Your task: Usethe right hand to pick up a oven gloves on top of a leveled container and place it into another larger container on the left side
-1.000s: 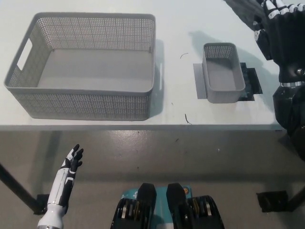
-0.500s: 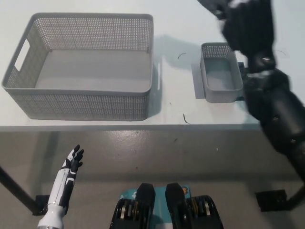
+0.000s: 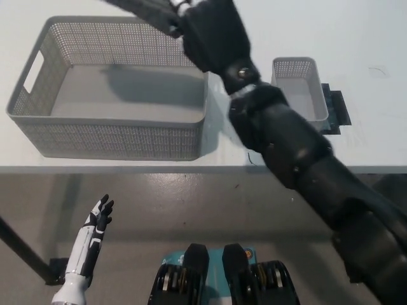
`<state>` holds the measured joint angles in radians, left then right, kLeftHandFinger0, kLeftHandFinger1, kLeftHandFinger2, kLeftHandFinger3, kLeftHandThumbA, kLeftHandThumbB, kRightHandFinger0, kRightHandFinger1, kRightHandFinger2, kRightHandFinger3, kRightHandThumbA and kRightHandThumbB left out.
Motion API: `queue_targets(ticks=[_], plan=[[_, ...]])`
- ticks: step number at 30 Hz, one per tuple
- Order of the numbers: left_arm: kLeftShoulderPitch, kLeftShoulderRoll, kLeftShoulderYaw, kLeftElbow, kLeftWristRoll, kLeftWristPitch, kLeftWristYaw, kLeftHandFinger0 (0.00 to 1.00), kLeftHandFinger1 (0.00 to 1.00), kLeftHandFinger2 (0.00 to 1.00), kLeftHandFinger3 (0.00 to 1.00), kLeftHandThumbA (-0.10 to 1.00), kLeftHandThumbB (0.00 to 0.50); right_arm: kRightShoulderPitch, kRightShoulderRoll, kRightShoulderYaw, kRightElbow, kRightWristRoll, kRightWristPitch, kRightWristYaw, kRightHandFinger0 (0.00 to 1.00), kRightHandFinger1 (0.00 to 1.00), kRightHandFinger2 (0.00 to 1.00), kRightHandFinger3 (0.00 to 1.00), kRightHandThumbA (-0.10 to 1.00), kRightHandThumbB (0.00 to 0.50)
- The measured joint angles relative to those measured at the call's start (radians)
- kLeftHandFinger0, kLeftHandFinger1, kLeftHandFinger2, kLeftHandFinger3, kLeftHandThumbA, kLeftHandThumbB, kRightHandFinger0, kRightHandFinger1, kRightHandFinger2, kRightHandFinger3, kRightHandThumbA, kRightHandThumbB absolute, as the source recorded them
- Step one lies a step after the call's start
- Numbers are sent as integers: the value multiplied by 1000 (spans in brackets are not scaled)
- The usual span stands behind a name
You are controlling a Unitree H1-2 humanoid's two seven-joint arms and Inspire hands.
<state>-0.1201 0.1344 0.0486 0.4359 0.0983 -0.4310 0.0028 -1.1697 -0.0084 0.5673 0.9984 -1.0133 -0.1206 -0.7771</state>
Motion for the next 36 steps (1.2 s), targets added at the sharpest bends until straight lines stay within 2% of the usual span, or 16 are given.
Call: queue_targets(ticks=[1,2,3,4,5,6,11,14,19,22,24,26,28,32,34,36], plan=[[0,0,-1,0,3,0,0,1000,1000,1000,1000,1000,97,-18,20,-9,41,14,0,11,0,217,686,389,-100,194],[0,0,-2,0,6,0,0,1000,1000,1000,1000,1000,99,-31,36,-23,65,27,1,31,37,290,766,585,-63,198],[0,0,-2,0,8,0,0,1000,1000,1000,1000,1000,105,-42,52,-42,85,44,3,55,354,673,1000,1000,327,285],[0,-1,-3,0,9,0,0,1000,1000,1000,1000,1000,112,-47,62,-53,92,55,7,73,851,1000,1000,1000,678,417],[0,-3,-3,0,9,0,0,1000,1000,1000,1000,1000,113,-49,69,-59,95,62,16,100,1000,1000,1000,1000,727,461],[0,-3,-2,0,9,1,0,1000,1000,1000,1000,1000,113,-48,70,-59,95,63,21,114,1000,1000,1000,1000,764,498],[1,-3,-1,0,9,1,-1,1000,1000,1000,1000,1000,113,-35,73,-61,95,80,48,217,1000,1000,1000,1000,996,500],[1,-3,-1,0,9,1,-1,1000,1000,1000,1000,1000,132,-23,70,-67,87,95,63,279,1000,1000,1000,1000,1000,500],[1,-3,-1,1,9,2,-1,1000,1000,1000,1000,1000,123,10,51,-97,17,144,84,398,1000,1000,1000,1000,1000,500],[1,-3,-1,1,9,2,-1,1000,1000,1000,1000,1000,111,23,35,-117,-52,178,92,459,1000,1000,1000,1000,1000,466],[1,-3,-2,1,10,2,-1,1000,1000,1000,1000,1000,112,30,20,-146,-130,219,91,507,1000,1000,1000,1000,1000,409],[1,-3,-2,1,10,2,-1,1000,1000,1000,1000,1000,107,31,4,-177,-207,258,88,539,1000,1000,1000,1000,1000,384],[1,-3,-2,1,10,2,-1,1000,1000,1000,1000,1000,109,33,-11,-205,-277,291,86,561,1000,1000,1000,1000,1000,411],[1,-3,-2,1,10,3,-1,1000,1000,1000,1000,1000,101,46,-44,-255,-414,341,88,587,1000,1000,1000,1000,1000,407],[1,-3,-2,1,10,3,-1,1000,1000,1000,1000,1000,95,67,-65,-283,-490,367,90,596,1000,1000,1000,1000,1000,374],[0,-3,-2,2,10,3,-1,1000,1000,1000,1000,1000,91,99,-89,-310,-562,389,92,605,1000,1000,1000,1000,1000,314]])
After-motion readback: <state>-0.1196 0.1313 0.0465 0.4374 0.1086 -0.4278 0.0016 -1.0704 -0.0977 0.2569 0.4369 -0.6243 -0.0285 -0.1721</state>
